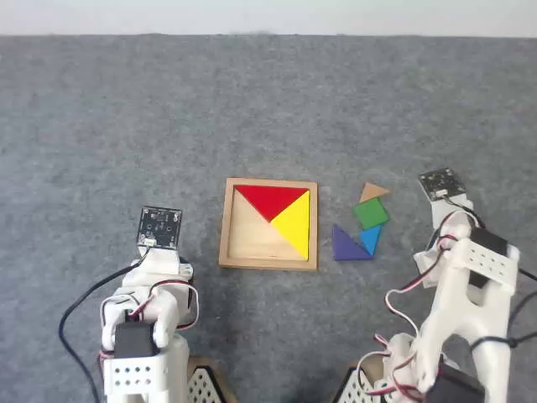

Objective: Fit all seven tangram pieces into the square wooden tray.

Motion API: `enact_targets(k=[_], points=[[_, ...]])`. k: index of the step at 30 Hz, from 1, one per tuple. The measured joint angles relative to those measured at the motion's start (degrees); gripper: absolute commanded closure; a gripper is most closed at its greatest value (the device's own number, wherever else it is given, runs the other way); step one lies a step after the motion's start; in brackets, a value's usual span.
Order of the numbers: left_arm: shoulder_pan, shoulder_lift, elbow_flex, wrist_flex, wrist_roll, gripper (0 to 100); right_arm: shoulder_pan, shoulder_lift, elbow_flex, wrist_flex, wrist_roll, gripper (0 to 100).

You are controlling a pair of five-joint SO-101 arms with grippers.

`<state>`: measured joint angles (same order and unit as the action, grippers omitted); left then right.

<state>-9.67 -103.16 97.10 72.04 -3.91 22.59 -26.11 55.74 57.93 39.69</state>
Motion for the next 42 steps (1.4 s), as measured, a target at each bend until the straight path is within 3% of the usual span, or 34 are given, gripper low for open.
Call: enact_targets(k=[10, 26, 34, 42], points=[[0.00, 0.00, 0.00, 0.00, 0.00, 98, 0.26, 13.89, -0.88, -11.16, -0.18, 79.5], [0.00, 0.00, 0.00, 0.00, 0.00, 98, 3.52, 16.62, -3.43, -11.43, -0.26, 80.1], [0.00, 0.00, 0.00, 0.00, 0.00, 98, 4.57, 6.86, -3.16, -5.80, -0.88, 81.1], [0.00, 0.00, 0.00, 0.00, 0.00, 98, -1.58, 0.35, -3.16, -0.09, -2.64, 81.1]])
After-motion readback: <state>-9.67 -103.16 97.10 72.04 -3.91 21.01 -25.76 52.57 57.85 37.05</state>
